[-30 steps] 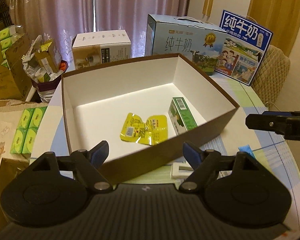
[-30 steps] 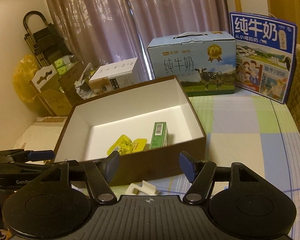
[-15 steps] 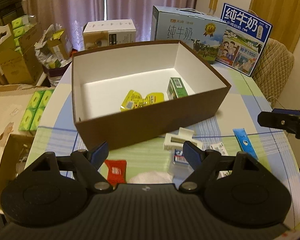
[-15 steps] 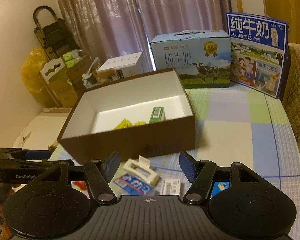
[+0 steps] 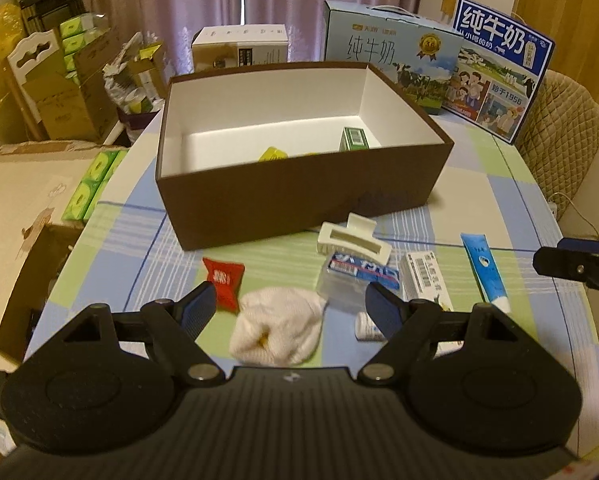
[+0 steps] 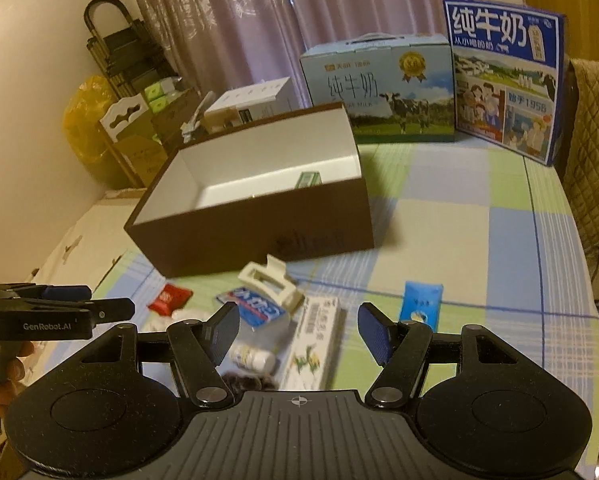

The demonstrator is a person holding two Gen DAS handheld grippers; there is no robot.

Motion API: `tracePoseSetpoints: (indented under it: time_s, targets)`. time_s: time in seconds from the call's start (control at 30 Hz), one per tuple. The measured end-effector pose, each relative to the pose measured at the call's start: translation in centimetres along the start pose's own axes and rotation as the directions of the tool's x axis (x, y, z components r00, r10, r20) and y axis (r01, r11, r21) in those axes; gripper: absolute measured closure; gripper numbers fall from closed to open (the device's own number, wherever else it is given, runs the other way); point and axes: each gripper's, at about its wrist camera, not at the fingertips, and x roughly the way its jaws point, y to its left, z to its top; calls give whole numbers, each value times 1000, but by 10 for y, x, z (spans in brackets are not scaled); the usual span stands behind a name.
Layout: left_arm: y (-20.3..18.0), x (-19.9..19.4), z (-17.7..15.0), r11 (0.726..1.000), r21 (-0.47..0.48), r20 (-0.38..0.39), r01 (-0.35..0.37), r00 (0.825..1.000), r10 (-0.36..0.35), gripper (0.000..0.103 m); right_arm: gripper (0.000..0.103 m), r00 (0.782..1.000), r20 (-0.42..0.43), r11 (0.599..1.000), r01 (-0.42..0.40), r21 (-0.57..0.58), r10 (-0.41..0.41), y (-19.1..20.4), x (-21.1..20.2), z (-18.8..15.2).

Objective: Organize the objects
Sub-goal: 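Withdraw both grippers from the brown box back over the table items, then close the right gripper on the blue cream tube while the left gripper approaches the white towel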

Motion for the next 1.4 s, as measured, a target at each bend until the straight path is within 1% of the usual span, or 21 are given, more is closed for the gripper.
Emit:
tracePoseSetpoints:
  time_s: [0.27, 0.53, 0.67, 0.9, 1.23, 1.4]
  targets:
    - [-14, -8, -22, 999, -29, -21, -26, 999, 25, 24, 40, 999, -51, 1000, -19, 6, 19, -17, -7, -20]
    - [-17, -15, -38, 998, -50, -34, -47, 998, 46, 24, 40, 995, -95, 999, -37, 4, 37, -23, -7, -36]
    - [-16, -16, -44, 997, -52, -36, -54, 998, 53, 23, 40, 994, -107, 999, -33, 12, 34, -25, -5, -42]
    - [-12, -9, -47, 998, -39, -43, -52, 998, 50, 23, 40, 993, -116, 999, 18, 43, -13, -32, 1, -46]
    - [-6, 10, -37, 999, -12, -54, -31, 998, 31, 23, 40, 988, -129, 993, 92, 77, -82, -45, 13, -46]
    - [0, 20, -33, 1000, -7, -62, -26, 998, 26, 24, 40, 984, -129, 988, 131, 85, -120, -52, 29, -45]
